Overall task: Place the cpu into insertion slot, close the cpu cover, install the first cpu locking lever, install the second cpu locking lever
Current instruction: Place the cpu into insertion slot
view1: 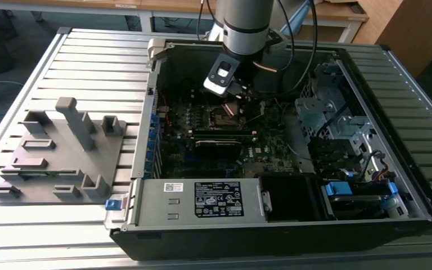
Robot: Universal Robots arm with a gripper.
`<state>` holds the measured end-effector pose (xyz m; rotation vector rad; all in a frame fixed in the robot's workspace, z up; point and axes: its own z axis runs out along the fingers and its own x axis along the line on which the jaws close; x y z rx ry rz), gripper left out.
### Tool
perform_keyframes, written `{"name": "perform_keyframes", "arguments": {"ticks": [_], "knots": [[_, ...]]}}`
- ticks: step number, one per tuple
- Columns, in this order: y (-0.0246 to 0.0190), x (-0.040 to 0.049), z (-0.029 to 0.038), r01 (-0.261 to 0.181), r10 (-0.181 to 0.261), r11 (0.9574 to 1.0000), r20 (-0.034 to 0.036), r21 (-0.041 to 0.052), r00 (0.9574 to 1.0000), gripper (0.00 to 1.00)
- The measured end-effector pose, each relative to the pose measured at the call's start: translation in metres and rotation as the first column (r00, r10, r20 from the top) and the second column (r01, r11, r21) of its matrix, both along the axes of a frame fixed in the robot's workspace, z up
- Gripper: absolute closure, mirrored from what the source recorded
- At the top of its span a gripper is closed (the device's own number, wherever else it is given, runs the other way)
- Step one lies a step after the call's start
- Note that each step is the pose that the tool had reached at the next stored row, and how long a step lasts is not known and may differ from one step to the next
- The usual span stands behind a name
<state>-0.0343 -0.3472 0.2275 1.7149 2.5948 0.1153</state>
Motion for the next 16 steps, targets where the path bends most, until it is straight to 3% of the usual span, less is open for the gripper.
{"name": "perform_keyframes", "arguments": {"ticks": [4, 8, 11, 16], "knots": [[0.0000, 0.0000, -0.0004, 0.072, -0.072, 0.9974, 0.0000, 0.0001, 0.9974, 0.46], [0.0000, 0.0000, -0.0007, 0.145, -0.145, 0.9894, 0.0000, 0.0001, 0.9894, 0.46], [0.0000, 0.0000, -0.0009, 0.198, -0.198, 0.9803, 0.0000, 0.0000, 0.9803, 0.46], [0.0000, 0.0000, -0.0016, 0.286, -0.286, 0.9581, 0.0000, 0.0001, 0.9581, 0.46]]}}
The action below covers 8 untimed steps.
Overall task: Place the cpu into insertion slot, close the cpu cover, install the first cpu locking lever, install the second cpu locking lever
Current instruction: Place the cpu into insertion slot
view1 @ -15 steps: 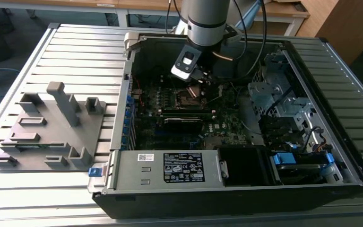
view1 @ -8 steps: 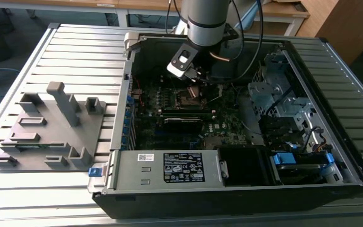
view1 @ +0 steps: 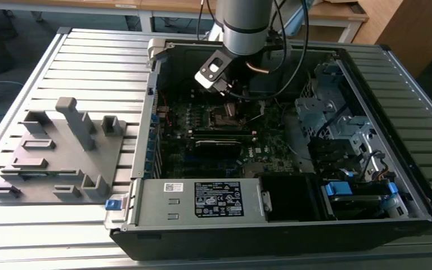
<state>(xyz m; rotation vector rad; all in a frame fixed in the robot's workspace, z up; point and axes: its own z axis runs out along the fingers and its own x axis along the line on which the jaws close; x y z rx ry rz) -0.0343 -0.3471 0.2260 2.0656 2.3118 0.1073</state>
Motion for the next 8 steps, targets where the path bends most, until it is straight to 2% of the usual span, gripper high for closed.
{"name": "perform_keyframes", "arguments": {"ticks": [4, 8], "knots": [[-0.0001, -0.0003, -0.0003, 0.069, -0.069, 0.9976, -0.0001, -0.0002, 0.9976, 0.46], [0.0000, -0.0020, -0.0005, 0.074, -0.074, 0.9973, 0.0001, 0.0001, 0.9973, 0.46]]}}
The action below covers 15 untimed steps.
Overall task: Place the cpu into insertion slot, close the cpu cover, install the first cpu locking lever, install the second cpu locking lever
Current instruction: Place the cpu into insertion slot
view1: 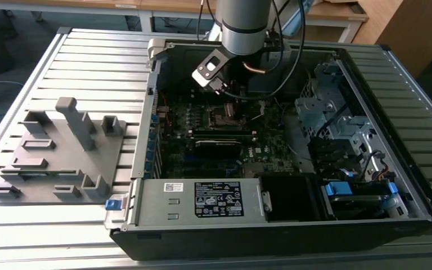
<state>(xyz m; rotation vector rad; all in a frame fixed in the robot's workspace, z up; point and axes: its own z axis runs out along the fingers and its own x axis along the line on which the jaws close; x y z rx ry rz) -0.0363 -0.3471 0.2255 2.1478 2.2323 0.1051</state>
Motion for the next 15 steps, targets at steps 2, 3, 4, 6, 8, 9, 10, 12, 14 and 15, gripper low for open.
{"name": "perform_keyframes", "arguments": {"ticks": [2, 3, 4, 6, 8, 9, 10, 12, 14, 15], "knots": [[0.0000, -0.0018, -0.0001, 0.000, 0.000, 1.0000, 0.0000, 0.0000, 1.0000, 0.46], [0.0000, -0.0030, -0.0002, 0.001, -0.001, 1.0000, -0.0001, 0.0000, 1.0000, 0.46], [0.0001, -0.0042, -0.0003, 0.003, -0.003, 1.0000, -0.0001, 0.0000, 1.0000, 0.46], [0.0002, -0.0069, -0.0007, 0.006, -0.006, 1.0000, -0.0001, 0.0000, 1.0000, 0.46], [0.0003, -0.0094, -0.0010, 0.009, -0.009, 1.0000, -0.0001, -0.0001, 1.0000, 0.46], [0.0003, -0.0103, -0.0012, 0.010, -0.010, 1.0000, -0.0002, -0.0002, 1.0000, 0.46], [0.0004, -0.0112, -0.0015, 0.011, -0.011, 0.9999, -0.0002, -0.0002, 0.9999, 0.46], [0.0005, -0.0129, -0.0024, 0.014, -0.014, 0.9999, -0.0001, -0.0002, 0.9999, 0.46], [0.0005, -0.0145, -0.0035, 0.017, -0.017, 0.9999, -0.0001, -0.0001, 0.9999, 0.46], [0.0005, -0.0154, -0.0042, 0.019, -0.019, 0.9998, -0.0001, 0.0000, 0.9998, 0.46]]}}
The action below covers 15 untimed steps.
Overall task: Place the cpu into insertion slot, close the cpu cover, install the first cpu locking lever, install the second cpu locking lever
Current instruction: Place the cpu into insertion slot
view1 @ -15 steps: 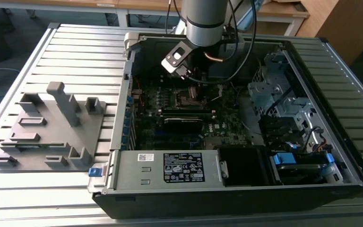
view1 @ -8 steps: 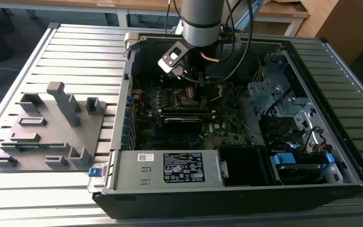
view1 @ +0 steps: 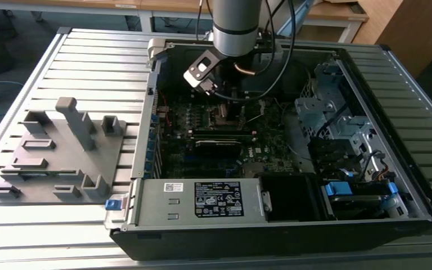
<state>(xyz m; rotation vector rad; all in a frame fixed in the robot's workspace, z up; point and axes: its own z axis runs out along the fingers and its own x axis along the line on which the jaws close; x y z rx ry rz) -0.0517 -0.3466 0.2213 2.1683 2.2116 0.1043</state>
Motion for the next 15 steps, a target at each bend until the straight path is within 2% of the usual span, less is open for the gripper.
{"name": "perform_keyframes", "arguments": {"ticks": [10, 15], "knots": [[0.0000, -0.0027, -0.0082, 0.010, -0.010, 0.9999, -0.0002, -0.0001, 0.9999, 0.46], [0.0002, -0.0028, -0.0084, 0.011, -0.011, 0.9999, -0.0002, 0.0000, 0.9999, 0.46]]}}
